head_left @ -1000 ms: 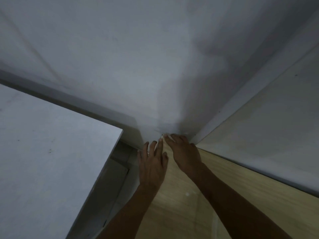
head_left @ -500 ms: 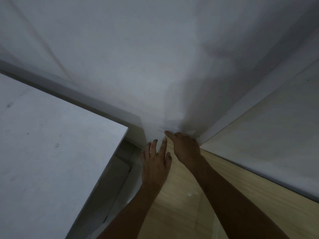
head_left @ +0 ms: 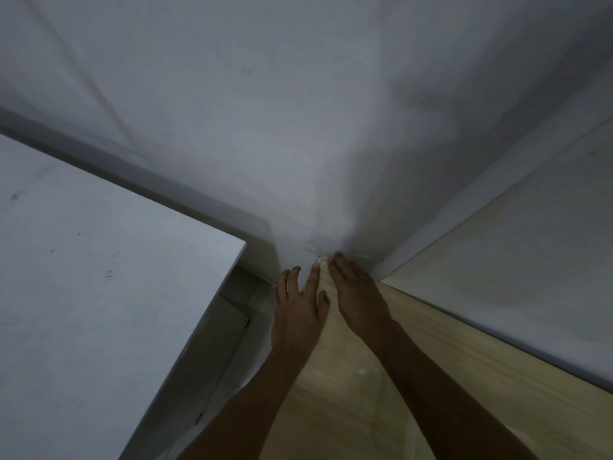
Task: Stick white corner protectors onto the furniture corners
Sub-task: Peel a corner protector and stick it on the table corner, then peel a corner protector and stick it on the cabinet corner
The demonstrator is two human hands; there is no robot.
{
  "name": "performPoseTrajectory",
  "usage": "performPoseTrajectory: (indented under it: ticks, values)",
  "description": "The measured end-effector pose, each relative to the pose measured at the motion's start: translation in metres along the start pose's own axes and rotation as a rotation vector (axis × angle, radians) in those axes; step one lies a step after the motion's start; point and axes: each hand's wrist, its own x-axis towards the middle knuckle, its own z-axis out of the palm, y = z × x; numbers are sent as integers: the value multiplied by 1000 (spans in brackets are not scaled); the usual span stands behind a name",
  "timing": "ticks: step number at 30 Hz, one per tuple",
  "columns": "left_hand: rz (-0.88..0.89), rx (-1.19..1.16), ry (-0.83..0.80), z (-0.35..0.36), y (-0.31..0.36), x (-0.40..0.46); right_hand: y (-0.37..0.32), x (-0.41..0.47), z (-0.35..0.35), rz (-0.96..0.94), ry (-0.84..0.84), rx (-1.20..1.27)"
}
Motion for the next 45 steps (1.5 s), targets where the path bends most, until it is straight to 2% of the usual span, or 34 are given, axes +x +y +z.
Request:
performPoseTrajectory:
  ticks: [7, 12, 19, 25, 29, 38, 42, 45]
  values:
    - [-2, -11, 5, 1, -1, 0, -3, -1, 5, 75, 61, 84]
    - [-12, -35, -17, 2, -1, 4, -1, -3, 8, 44, 21, 131]
    - [-2, -81, -4, 3, -2, 2, 1, -1, 12, 30, 46, 143]
    - [29, -8, 18, 2, -1, 0, -9, -2, 0, 64, 59, 68]
    - [14, 111, -49, -6, 1, -1, -16, -16, -4, 48, 37, 65]
    - [192, 298, -213, -40, -4, -55, -37, -148, 2, 85, 69, 218]
    - [275, 310, -257, -57, 0, -117, -40, -239, -1, 122, 110, 388]
    - [331, 226, -296, -67, 1, -166, -40, -309, 0, 209, 161, 505]
